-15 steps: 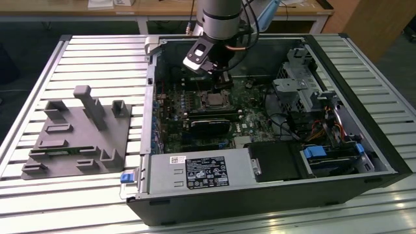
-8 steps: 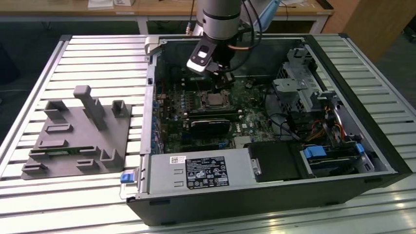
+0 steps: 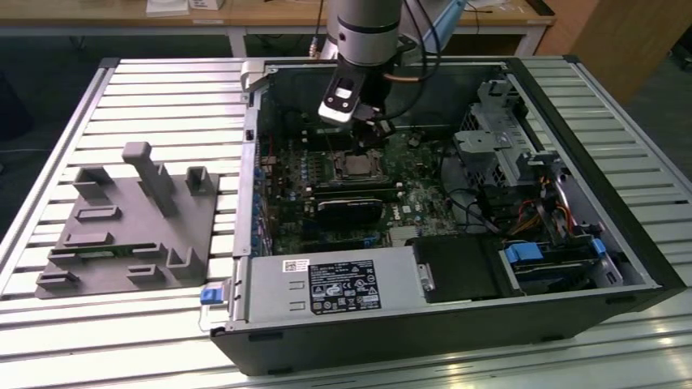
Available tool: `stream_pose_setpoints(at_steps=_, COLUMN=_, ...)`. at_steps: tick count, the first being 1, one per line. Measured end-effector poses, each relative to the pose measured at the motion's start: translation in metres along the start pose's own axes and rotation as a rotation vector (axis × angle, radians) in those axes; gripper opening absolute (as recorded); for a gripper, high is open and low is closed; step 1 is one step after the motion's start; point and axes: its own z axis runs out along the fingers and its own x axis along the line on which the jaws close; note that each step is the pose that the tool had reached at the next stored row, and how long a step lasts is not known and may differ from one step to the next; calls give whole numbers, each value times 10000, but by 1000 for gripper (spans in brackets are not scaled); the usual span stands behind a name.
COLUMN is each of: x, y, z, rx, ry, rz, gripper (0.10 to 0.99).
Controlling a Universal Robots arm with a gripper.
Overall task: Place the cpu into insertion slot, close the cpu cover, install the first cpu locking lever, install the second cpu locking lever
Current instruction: 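Close the cpu cover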
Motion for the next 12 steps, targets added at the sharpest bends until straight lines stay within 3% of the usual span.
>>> stream_pose_setpoints(at_steps=12, x=0, y=0, z=0, rx=-40, ry=48, rz=-1992, gripper=106)
